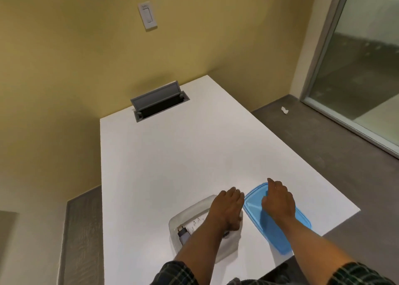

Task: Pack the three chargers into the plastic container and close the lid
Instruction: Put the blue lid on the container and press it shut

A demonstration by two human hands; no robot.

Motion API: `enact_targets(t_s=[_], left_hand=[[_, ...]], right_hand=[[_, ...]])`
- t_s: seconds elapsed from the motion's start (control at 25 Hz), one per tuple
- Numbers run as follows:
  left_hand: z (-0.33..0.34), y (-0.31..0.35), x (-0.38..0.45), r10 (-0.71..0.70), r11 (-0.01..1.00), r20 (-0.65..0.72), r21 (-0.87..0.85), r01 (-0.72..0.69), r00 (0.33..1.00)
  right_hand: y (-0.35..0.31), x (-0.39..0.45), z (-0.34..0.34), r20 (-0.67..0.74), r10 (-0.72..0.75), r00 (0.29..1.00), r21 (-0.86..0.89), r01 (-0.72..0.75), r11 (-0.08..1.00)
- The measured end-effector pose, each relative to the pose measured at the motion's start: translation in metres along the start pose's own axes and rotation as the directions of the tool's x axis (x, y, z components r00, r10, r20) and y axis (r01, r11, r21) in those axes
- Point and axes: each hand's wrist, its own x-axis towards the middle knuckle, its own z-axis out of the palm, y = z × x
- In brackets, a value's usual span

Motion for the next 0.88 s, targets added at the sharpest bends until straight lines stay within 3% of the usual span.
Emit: enact_targets(t_s=[0.16,0.32,0.48,0.64,0.76,0.88], left_hand=[[0.009,0.026,0.027,0.036,0.992,0.140,0.112,-0.051,0.990],[0.018,0.042,0.045,0.030,0.996,0.247,0.076,-0.051,0.969],[0.024,0.047,0.060,0.019,1.000,0.317,-0.030,-0.010,0.948],[0.023,0.036,0.068,-0.044,0.978,0.369,-0.174,0.116,0.928],[0.016,0.016,0.072,-0.106,0.928,0.336,-0.304,0.214,0.936],[0.003,-0.008,0.072,-0.190,0.764,0.217,-0.580,0.283,0.957]], right_hand=[[0.039,-0.001,-0.001,0.094,0.162,0.982,-0.125,-0.150,0.981],[0.065,-0.005,0.003,0.210,0.225,0.951,-0.152,-0.196,0.969],[0.077,-0.004,0.005,0.288,0.234,0.929,0.084,-0.268,0.960],[0.077,0.011,-0.002,0.324,0.235,0.916,0.295,-0.334,0.895],[0.060,0.023,-0.012,0.247,0.239,0.939,0.389,-0.322,0.863],[0.039,0.033,-0.027,0.111,0.255,0.961,0.493,-0.276,0.825]])
